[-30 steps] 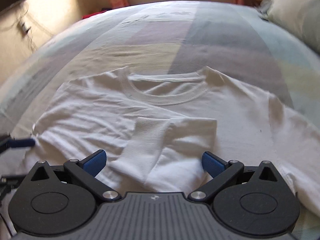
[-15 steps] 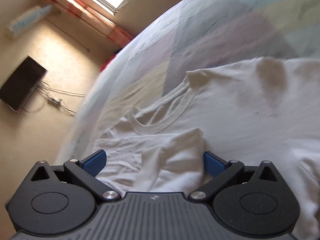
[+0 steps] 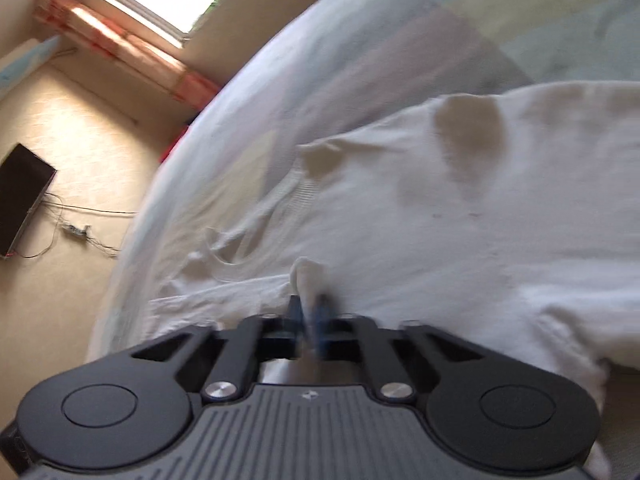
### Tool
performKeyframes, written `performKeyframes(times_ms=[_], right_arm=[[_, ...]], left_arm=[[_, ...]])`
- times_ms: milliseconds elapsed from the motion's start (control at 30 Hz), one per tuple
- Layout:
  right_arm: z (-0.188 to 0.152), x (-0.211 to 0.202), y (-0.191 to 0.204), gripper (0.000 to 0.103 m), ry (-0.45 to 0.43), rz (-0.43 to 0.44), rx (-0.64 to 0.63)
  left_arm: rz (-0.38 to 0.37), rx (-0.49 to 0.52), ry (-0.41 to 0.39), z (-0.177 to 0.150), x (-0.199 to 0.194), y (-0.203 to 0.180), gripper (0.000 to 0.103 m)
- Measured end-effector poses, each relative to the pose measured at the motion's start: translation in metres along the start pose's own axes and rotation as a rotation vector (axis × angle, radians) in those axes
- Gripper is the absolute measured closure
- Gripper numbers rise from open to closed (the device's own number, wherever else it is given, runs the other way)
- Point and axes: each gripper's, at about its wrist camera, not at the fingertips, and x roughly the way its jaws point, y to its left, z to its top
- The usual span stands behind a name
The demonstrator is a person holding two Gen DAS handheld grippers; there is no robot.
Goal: Fold clothes
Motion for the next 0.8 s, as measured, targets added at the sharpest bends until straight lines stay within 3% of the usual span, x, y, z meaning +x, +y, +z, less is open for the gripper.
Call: performKeyframes(times_ms=[467,600,667,700,733,800], right_arm=[[0.027,0.001,0.037,0.098,-0.038,-0.173,-0.192],[0.032,-0.001,0.046,0.079,-0.053,-0.242,-0.242],[0.021,-0.011,0.056,0.075,-0.103,-0.285,-0.289],[0.015,-0.016,0.064,0.065,-0.125,-0.294,-0.322],[0.008,-0.020,0.071,0.049,-0.148,-0.303,-0.354],[-0.006,-0.019,0.093,0.033,-0.144,-0.328,-0.452]], left_arm=[[-0.004,-0.014,-0.006,0.000,-0.002,0.003,0.002],[-0.001,-0.015,-0.003,0.000,-0.002,0.003,0.002],[-0.005,-0.014,-0.005,0.001,-0.003,0.003,0.002],[-0.007,-0.013,-0.007,0.001,-0.004,0.003,0.002],[-0.010,-0.013,-0.008,0.001,-0.004,0.003,0.002],[-0.004,-0.006,-0.004,0.000,-0.003,0.002,0.002]])
